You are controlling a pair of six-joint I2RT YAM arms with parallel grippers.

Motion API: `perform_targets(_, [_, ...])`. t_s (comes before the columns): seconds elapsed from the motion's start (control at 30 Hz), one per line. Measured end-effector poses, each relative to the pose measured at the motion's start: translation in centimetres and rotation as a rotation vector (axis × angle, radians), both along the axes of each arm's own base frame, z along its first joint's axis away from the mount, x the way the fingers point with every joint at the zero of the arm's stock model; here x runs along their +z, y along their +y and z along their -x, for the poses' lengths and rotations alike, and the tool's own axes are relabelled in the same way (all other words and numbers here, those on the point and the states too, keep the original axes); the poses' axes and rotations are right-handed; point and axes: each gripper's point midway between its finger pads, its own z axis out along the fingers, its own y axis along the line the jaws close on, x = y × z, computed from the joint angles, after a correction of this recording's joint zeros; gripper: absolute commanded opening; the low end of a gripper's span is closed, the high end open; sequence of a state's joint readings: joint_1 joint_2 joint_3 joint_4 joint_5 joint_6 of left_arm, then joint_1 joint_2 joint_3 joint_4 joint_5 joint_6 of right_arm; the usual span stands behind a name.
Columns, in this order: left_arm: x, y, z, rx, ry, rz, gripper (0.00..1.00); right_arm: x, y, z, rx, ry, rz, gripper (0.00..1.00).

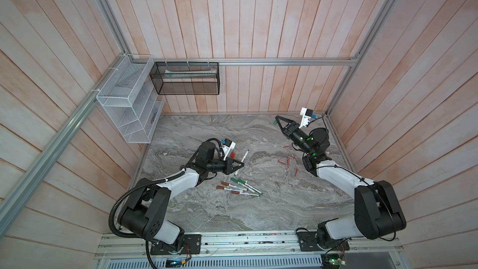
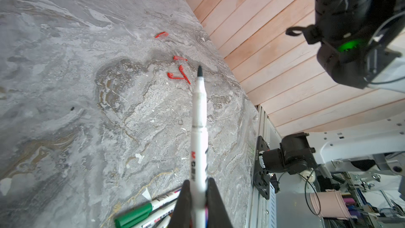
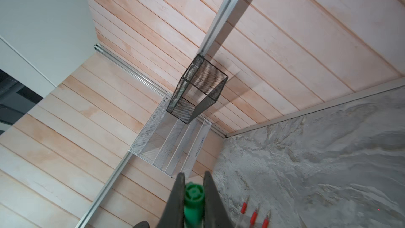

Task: Remove pen caps from pens
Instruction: Open the pen cap on the pen, then place the pen at the center of the table.

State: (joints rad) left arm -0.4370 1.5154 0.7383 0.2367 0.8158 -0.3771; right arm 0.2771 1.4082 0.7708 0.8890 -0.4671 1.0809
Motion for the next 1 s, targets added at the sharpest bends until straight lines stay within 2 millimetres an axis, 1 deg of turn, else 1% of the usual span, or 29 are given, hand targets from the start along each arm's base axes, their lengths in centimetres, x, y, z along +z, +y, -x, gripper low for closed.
perform_targets(0.13, [-0.6,0.0,-1.7,0.063,0.033,-0.025,0.00,-3.0,-1.1,1.3,-0.028,0.094,0.121,0.00])
perform_targets(0.2, [-1.5,-0.3,-2.4,0.086,0.064,-0.044,0.00,-4.3,-1.5,1.7,-0.042,0.134,0.184,0.00])
perform_targets(0.3, [-3.0,-1.2,-3.3,0.107,0.121,-0.088,0.00,-6.8,-2.1,2.2,-0.057,0.206,0.275,0.00])
perform_targets(0.43, [-5.3,-2.3,-4.1,0.131,0.191,-0.147,0.00,-11.2,-2.8,3.0,-0.059,0.317,0.376,0.00])
perform_targets(0.57, [-7.7,-2.7,-4.5,0.159,0.256,-0.221,0.00,-15.6,-3.0,3.4,-0.035,0.424,0.445,0.00])
perform_targets(0.63, [-8.4,-2.6,-4.6,0.175,0.272,-0.247,0.00,-17.8,-3.0,3.5,-0.016,0.473,0.471,0.00])
perform_targets(0.73, [-9.4,-1.9,-4.8,0.212,0.285,-0.290,0.00,-20.5,-2.9,3.8,0.006,0.533,0.499,0.00])
perform_targets(0.87, [-10.3,-0.9,-5.4,0.268,0.280,-0.352,0.00,-23.6,-2.7,3.9,0.034,0.600,0.531,0.00])
perform_targets(1.0, [-11.5,-0.3,-5.9,0.302,0.291,-0.400,0.08,-25.9,-1.8,3.4,0.067,0.645,0.566,0.00])
